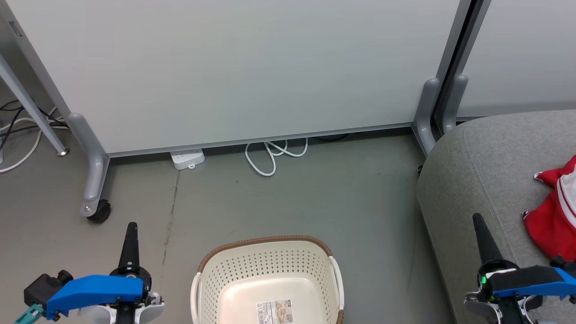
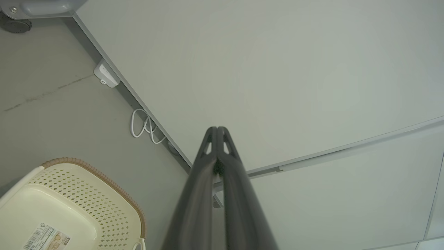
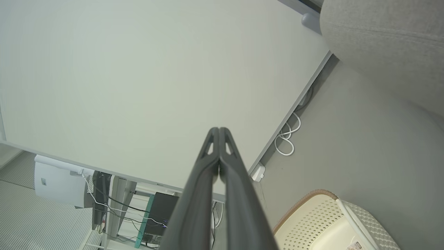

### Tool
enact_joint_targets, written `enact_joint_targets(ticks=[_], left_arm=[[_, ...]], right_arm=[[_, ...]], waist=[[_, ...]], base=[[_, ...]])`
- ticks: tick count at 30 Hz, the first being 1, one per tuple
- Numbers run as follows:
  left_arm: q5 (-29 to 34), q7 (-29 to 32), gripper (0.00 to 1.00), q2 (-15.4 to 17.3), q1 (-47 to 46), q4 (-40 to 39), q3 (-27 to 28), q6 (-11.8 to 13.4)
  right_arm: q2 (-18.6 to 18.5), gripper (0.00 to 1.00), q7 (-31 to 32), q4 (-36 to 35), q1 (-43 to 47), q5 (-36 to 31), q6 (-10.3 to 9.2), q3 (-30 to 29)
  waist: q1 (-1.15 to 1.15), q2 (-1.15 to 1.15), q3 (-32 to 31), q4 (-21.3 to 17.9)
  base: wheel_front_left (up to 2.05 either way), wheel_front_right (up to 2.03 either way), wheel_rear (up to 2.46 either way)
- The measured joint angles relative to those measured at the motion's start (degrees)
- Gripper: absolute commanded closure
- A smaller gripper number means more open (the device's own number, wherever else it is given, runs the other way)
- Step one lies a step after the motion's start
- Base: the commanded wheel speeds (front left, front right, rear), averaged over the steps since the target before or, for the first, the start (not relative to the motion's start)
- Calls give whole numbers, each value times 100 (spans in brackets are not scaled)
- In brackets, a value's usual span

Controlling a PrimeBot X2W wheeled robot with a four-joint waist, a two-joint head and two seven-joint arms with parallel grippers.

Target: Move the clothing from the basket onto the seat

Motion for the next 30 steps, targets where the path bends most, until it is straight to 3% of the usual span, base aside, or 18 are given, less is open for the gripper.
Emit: enact_joint_targets(ticks=[30], left_arm=[[-1446,390,100,2,-66,-129,146,-1]], right_arm=[[15,100,391,-130,-13,1477,0,-85]], waist=[[0,0,-32,-153]], base=[[0,0,0]])
